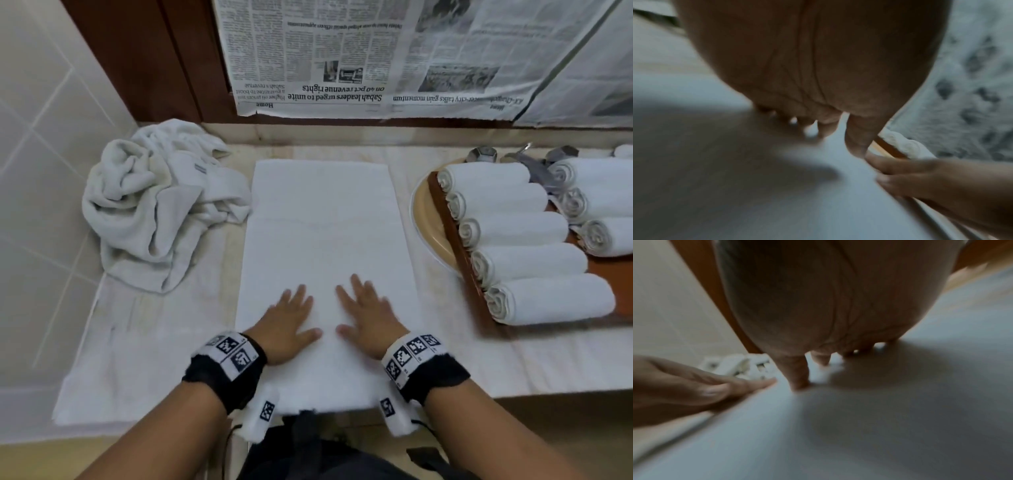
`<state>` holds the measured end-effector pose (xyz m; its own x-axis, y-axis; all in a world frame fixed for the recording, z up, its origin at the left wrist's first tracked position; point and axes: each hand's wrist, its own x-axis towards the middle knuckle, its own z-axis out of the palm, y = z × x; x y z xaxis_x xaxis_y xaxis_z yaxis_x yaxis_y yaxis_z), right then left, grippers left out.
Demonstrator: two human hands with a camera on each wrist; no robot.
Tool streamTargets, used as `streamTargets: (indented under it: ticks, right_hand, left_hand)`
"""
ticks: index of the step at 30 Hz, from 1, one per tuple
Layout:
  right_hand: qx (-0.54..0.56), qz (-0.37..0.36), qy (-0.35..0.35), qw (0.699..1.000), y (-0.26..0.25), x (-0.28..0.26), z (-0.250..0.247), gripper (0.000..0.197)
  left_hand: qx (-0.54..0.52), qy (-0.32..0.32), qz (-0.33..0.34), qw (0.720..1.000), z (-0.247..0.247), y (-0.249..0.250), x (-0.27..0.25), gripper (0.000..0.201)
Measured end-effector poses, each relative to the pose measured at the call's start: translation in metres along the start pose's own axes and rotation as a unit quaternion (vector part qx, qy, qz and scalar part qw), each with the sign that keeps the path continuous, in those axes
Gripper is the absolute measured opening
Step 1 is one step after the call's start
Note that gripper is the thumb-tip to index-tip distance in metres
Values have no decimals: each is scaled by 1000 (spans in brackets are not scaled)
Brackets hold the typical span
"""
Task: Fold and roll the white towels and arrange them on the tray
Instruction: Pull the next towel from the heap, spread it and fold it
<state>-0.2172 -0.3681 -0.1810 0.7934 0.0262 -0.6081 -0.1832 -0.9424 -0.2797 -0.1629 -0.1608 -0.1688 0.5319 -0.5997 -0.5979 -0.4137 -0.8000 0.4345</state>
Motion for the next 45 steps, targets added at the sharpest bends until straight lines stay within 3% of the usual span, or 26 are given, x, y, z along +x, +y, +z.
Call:
streamTargets:
  ticks: [2, 5, 6, 8, 10, 11, 13, 16, 18, 21, 24, 26, 29, 31, 34, 36, 38, 41, 43, 45]
  right_hand:
    - [-3, 61, 28, 998, 31, -13, 7, 79]
    - [2, 147, 71, 987, 60, -35, 5, 80]
    - [0, 150, 90, 985, 57, -41, 6, 80]
    - [-3, 84, 118, 989, 35, -52, 11, 79]
    - [-2, -30, 91, 995, 8, -59, 27, 78]
    - [-12, -68, 59, 996, 2, -62, 38, 76]
    - [-46, -72, 29, 996, 14, -67, 53, 74]
    - [-53, 26, 74, 996, 59, -76, 56, 73]
    - [-50, 76, 91, 992, 72, -82, 53, 76]
    - [-53, 4, 112, 992, 40, -91, 57, 79]
    - [-58, -101, 45, 992, 15, -94, 73, 74]
    - [-69, -66, 28, 995, 33, -90, 69, 70]
    - [-54, 79, 45, 994, 79, -81, 40, 70]
    - [-57, 144, 67, 986, 95, -77, 22, 73]
    - [-37, 87, 104, 990, 61, -65, 14, 74]
    - [-20, 3, 86, 996, 26, -56, 22, 75]
    - [-29, -32, 39, 998, 13, -47, 31, 77]
    - [-39, 37, 29, 998, 45, -35, 15, 78]
    - [-13, 124, 57, 991, 71, -29, -8, 76]
    - [-1, 156, 85, 984, 73, -20, -28, 74]
  left_hand:
    - [22, 24, -73, 997, 15, -14, -8, 74]
    - [14, 122, -203, 971, 23, -19, -23, 72]
    - [23, 147, -202, 968, 28, -9, -27, 72]
    - [45, 165, -112, 979, 44, 17, -31, 72]
    - [41, 102, -31, 993, 64, 33, -32, 77]
    - [45, 69, -39, 996, 73, 31, -32, 85]
    - [65, 83, -120, 987, 84, 8, -38, 97]
    - [31, 149, -237, 960, 91, -29, -61, 81]
    - [14, 177, -269, 947, 98, -33, -71, 78]
    - [66, 183, -181, 964, 110, 4, -67, 86]
    - [45, 104, -70, 991, 124, 40, -54, 107]
    - [8, 99, -106, 989, 116, 31, -54, 115]
    - [-42, 174, -252, 951, 94, -11, -63, 82]
    - [-48, 205, -313, 926, 79, -27, -66, 79]
    - [31, 206, -213, 954, 63, -7, -47, 89]
    - [56, 144, -121, 980, 60, 22, -28, 101]
    - [53, 89, -91, 990, 59, 28, -13, 91]
    - [31, 83, -165, 982, 40, -17, -13, 73]
    - [36, 113, -251, 961, 23, -50, -18, 73]
    - [60, 134, -272, 951, 10, -58, -14, 79]
